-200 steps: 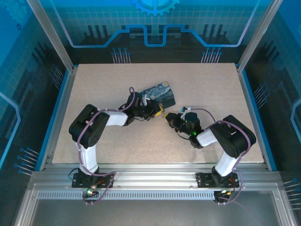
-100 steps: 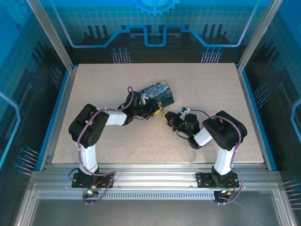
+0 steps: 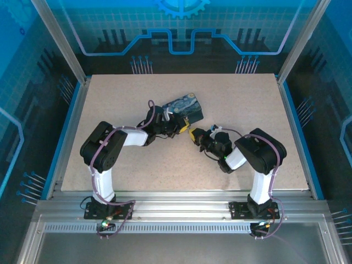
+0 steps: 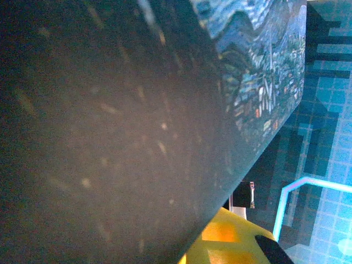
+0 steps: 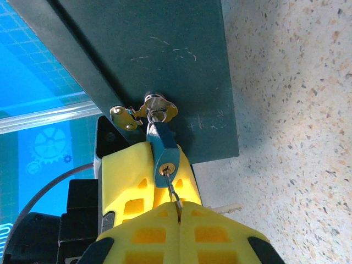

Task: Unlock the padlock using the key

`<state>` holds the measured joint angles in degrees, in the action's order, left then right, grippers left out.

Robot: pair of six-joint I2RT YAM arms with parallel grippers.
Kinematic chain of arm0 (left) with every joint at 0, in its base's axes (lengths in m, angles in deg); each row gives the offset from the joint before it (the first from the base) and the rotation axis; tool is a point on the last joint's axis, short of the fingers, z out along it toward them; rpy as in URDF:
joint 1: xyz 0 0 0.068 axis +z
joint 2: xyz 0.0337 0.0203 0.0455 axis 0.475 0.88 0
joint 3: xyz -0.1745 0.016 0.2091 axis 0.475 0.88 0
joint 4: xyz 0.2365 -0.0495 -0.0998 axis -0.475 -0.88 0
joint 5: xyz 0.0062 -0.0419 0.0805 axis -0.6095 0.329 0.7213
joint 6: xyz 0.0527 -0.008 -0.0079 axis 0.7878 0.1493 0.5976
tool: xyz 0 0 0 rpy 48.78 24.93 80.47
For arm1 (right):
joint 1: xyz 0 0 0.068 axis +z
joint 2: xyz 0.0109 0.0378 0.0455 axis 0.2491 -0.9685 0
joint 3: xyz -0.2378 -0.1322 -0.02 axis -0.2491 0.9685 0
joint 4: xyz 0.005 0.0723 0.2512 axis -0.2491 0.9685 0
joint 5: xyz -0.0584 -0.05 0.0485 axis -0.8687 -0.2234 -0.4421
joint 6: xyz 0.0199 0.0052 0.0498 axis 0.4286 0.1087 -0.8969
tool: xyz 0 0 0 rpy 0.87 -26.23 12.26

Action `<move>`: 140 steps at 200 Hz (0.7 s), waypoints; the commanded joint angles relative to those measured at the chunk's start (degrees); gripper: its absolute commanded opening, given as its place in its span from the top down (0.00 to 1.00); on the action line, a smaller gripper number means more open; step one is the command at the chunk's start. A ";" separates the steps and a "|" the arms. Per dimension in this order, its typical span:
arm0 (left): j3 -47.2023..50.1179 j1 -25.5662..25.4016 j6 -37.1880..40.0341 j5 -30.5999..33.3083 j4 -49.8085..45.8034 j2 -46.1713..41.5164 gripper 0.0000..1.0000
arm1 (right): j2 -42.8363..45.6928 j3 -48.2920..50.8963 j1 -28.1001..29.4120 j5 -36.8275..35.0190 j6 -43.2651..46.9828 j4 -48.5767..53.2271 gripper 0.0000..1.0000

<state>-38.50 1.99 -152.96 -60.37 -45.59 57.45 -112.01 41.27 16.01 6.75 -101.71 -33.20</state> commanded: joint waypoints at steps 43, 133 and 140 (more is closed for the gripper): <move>0.16 -1.93 -1.96 -8.48 2.48 -0.23 1.00 | -2.41 -8.85 -2.62 6.54 5.23 5.79 1.00; -0.76 -1.99 -2.67 -10.00 3.18 -0.39 1.00 | -8.18 -13.09 -3.42 10.70 -4.46 -0.41 1.00; -0.83 -2.02 -2.57 -9.95 3.10 -0.50 1.00 | -7.85 -13.45 -3.54 11.06 -4.02 1.10 1.00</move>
<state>-38.50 4.02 -153.57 -56.70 -45.22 57.56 -119.60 32.15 12.34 17.46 -103.76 -32.44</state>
